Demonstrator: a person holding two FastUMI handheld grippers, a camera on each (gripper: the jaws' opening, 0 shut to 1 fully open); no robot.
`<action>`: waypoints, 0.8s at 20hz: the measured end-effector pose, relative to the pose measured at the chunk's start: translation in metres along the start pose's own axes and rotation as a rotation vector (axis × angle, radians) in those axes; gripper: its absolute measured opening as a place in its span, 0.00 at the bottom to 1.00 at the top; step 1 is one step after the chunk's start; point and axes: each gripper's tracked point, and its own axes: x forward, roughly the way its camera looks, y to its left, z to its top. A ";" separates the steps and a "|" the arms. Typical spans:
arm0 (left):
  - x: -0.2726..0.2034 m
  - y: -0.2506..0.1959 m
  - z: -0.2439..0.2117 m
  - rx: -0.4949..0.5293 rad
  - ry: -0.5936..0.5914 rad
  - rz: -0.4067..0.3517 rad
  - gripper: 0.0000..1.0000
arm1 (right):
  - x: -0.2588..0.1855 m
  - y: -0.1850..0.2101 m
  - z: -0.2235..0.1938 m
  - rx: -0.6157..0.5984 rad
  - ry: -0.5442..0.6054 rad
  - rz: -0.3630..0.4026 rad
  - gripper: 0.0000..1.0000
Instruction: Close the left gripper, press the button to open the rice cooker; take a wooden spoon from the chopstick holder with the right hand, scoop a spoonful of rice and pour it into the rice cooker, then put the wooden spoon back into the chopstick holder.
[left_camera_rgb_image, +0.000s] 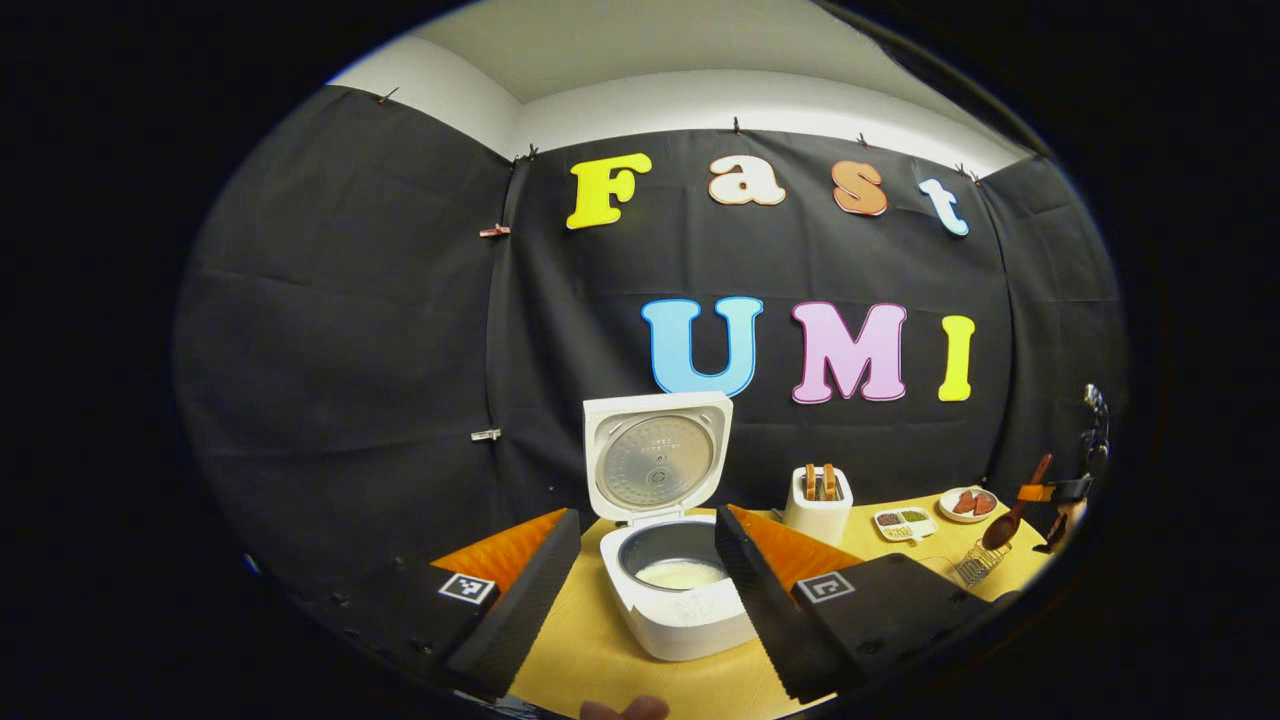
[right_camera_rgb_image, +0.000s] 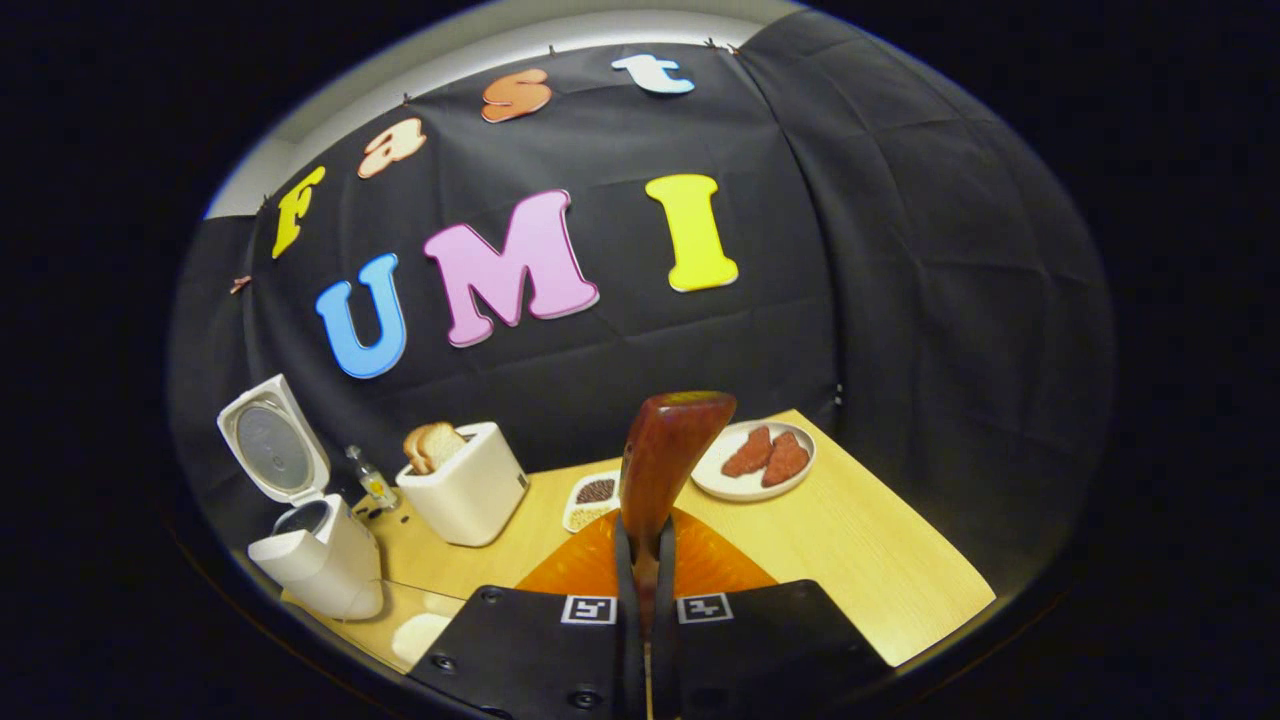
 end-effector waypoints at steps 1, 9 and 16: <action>0.001 0.001 0.000 -0.002 -0.001 -0.003 0.94 | -0.005 0.021 0.009 -0.005 -0.016 0.037 0.07; 0.007 0.011 -0.001 -0.004 -0.003 -0.030 0.94 | -0.021 0.167 -0.045 -0.111 0.035 0.224 0.07; 0.008 0.026 -0.006 0.007 0.016 -0.036 0.94 | -0.004 0.207 -0.149 -0.382 0.128 0.178 0.07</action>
